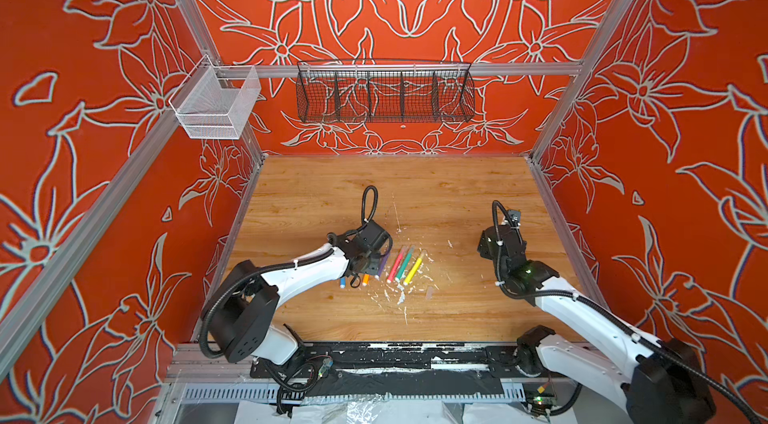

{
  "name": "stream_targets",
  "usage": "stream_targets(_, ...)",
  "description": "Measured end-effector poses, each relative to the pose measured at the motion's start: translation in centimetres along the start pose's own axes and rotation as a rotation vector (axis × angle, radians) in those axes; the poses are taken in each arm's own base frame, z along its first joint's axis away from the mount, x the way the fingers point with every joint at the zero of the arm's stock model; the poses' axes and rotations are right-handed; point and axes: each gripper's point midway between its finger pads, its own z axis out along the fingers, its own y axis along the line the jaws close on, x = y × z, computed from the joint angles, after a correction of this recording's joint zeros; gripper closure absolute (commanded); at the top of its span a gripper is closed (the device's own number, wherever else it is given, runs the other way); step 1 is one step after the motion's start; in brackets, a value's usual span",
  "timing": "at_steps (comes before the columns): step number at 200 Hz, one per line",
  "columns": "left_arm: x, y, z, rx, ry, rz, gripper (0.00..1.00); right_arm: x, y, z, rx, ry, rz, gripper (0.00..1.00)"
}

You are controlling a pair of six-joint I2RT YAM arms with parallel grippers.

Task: Insert the pens into the pen caps
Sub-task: 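Release the orange marker and move the left gripper over the blue marker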

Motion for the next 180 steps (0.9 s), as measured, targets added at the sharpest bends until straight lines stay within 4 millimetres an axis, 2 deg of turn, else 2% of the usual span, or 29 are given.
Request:
stream_targets(15,-1.1,1.4,-1.1,-0.003,-0.048,-0.056,0.53,0.0,0.0,0.0,-0.001,-0.002,0.001,0.27)
stream_targets(28,-1.3,3.2,-1.6,-0.016,-0.072,-0.117,0.53,-0.1,0.0,0.0,0.0,-0.002,0.001,0.27)
stream_targets(44,-0.7,5.3,-1.7,-0.041,-0.078,-0.188,0.54,-0.1,0.0,0.0,0.0,-0.002,0.001,0.27)
stream_targets(61,0.1,6.4,-1.9,-0.054,-0.078,-0.245,0.54,-0.1,0.0,0.0,0.0,-0.002,0.001,0.27)
stream_targets(96,2.2,6.6,-2.1,-0.022,-0.06,-0.33,0.54,0.0,0.0,0.1,0.001,0.0,-0.001,0.27)
stream_targets(139,5.3,6.6,-1.2,-0.012,0.028,-0.364,0.56,0.1,0.1,0.1,-0.002,0.002,-0.005,0.27)
stream_targets(180,6.4,6.3,-0.8,0.002,0.075,-0.376,0.58,0.5,-0.1,0.0,-0.01,0.008,-0.008,0.26)
